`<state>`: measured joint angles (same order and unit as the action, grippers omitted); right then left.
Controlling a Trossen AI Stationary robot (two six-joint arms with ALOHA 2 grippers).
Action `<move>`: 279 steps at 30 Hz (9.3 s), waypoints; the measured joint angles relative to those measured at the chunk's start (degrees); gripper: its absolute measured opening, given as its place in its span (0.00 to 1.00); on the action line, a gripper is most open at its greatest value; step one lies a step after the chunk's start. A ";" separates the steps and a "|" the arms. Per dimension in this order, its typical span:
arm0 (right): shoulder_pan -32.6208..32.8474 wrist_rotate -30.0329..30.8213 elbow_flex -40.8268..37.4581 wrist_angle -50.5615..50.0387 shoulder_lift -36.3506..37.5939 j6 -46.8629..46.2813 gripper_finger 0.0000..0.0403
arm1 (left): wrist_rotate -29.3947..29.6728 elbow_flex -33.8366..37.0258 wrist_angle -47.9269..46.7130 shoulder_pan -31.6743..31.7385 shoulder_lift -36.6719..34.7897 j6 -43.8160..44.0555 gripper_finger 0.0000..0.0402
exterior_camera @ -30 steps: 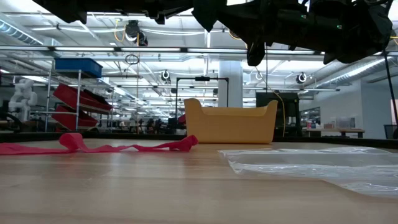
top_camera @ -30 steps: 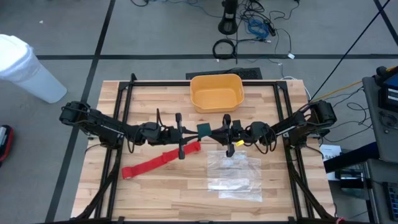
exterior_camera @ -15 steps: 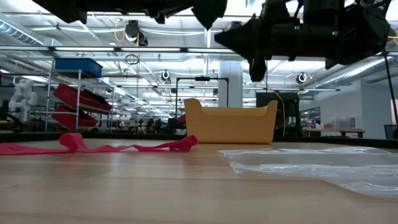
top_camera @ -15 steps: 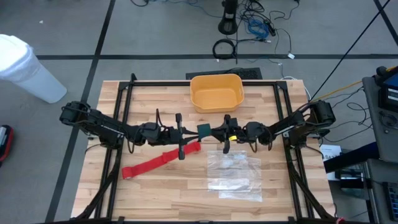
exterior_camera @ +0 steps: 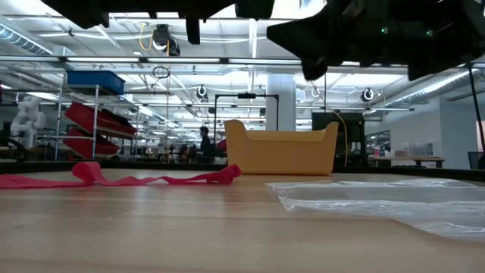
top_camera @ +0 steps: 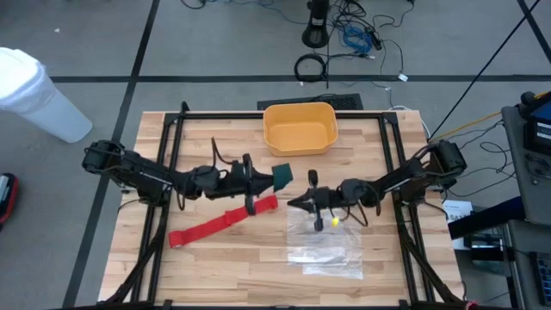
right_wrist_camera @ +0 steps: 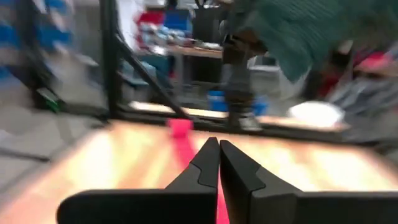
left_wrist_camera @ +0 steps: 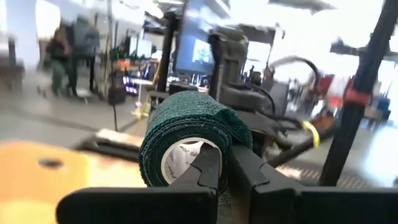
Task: Roll bandage
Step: Roll the green bandage
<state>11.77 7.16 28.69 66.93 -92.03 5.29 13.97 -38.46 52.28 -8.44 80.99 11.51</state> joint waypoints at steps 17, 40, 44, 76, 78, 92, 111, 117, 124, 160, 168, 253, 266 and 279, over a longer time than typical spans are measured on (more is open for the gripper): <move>13.10 43.71 6.80 -4.27 0.00 70.29 0.09 | -6.46 0.00 -0.75 4.02 0.00 18.23 0.03; 10.34 46.71 13.90 -4.86 0.00 86.58 0.30 | -6.59 0.00 -0.60 3.97 0.00 24.18 0.03; 10.08 46.69 13.90 -2.86 0.00 87.37 0.28 | -6.59 0.00 -0.62 4.01 0.00 24.15 0.03; 10.58 38.40 13.90 -21.69 -0.04 42.75 0.00 | -6.29 0.07 0.40 3.97 -0.04 14.69 0.03; 10.85 38.12 13.90 -22.16 -0.04 40.32 0.00 | -6.29 0.04 0.53 3.97 -0.04 14.73 0.03; 15.75 48.52 13.90 -8.56 0.00 35.71 0.18 | -6.51 0.04 0.39 3.97 -0.04 14.67 0.03; 8.78 40.51 13.90 -8.47 0.00 29.01 0.28 | -6.70 0.00 1.04 3.97 -0.04 13.14 0.03; 8.07 40.49 13.90 -7.20 0.00 28.38 0.11 | -6.70 0.00 1.17 3.97 0.00 13.07 0.03; 8.58 40.48 13.90 -3.24 -0.02 29.25 0.06 | -6.72 -0.02 0.94 3.93 0.00 11.67 0.03; 1.45 12.61 13.88 -47.13 0.04 -17.54 0.00 | -16.66 0.02 2.72 3.71 -1.22 -9.95 0.03; 5.06 7.32 13.88 -43.30 0.02 -17.72 0.00 | -14.23 0.04 -6.31 3.97 -3.68 -22.11 0.03; -1.93 2.34 14.53 -30.55 12.00 -0.32 0.53 | -4.92 -0.04 -12.31 -2.13 -8.57 -41.86 0.03; -6.60 -7.69 14.53 -28.35 10.19 -6.26 0.38 | -3.79 -0.02 -12.82 -1.72 -8.54 -41.84 0.03; -6.88 -9.12 17.55 -30.44 7.91 -5.71 0.33 | -3.03 0.00 -13.36 -1.67 -7.54 -41.90 0.03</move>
<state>4.89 -1.96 46.23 36.49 -84.12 -0.41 10.94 -38.46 38.92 -10.11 73.45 -30.39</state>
